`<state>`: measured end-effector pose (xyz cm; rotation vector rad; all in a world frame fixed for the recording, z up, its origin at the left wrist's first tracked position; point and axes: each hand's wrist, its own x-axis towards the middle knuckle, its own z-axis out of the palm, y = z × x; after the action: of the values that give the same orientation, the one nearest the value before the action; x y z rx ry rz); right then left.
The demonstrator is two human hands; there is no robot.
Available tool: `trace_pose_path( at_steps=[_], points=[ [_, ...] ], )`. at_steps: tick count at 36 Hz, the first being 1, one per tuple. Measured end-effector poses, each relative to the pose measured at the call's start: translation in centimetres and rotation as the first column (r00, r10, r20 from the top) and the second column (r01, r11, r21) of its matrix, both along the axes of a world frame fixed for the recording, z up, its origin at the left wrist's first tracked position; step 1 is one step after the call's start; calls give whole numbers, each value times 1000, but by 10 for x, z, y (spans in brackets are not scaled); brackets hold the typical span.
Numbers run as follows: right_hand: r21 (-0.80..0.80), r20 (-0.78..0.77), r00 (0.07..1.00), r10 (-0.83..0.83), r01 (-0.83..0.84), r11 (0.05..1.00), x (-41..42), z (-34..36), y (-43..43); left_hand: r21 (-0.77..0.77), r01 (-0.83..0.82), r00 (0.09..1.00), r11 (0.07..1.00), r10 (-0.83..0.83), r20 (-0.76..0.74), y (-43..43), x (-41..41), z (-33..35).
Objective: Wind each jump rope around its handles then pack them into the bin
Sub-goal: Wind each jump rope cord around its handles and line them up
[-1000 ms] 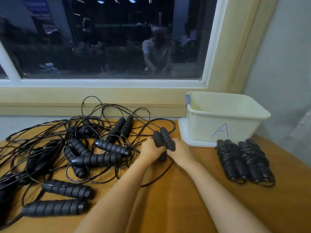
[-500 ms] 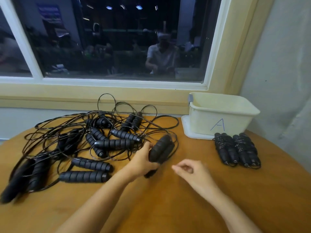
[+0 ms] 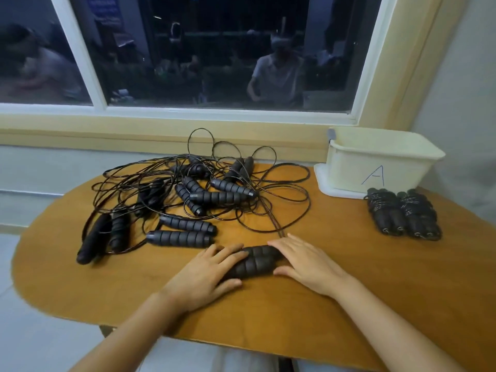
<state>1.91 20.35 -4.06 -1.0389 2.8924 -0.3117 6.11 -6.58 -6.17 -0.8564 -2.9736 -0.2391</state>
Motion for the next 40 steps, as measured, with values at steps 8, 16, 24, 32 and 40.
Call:
trace_pose_path(
  at_steps=[8, 16, 24, 32, 40],
  points=[
    [67, -335, 942, 16, 7, 998, -32, -13, 46, 8, 0, 986, 1000, 2, -166, 4, -5, -6],
    [34, -499, 844, -197, 246, 969, -26, -25, 92, -14, -27, 994, 1000, 25, -109, 26, -29, -3],
    [-13, -454, 880, -141, 152, 988, -33, -32, 99, 63, -8, 999, 998, 11, -51, 31, -37, -4],
    [-44, -237, 960, -151, 144, 989, -33, -22, 79, 126, -12, 1000, 992, 14, -15, 29, -39, -6],
    [-142, -203, 958, -203, 177, 974, -35, -21, 80, 196, -8, 998, 981, -5, 65, 26, -40, 4]
  ],
)
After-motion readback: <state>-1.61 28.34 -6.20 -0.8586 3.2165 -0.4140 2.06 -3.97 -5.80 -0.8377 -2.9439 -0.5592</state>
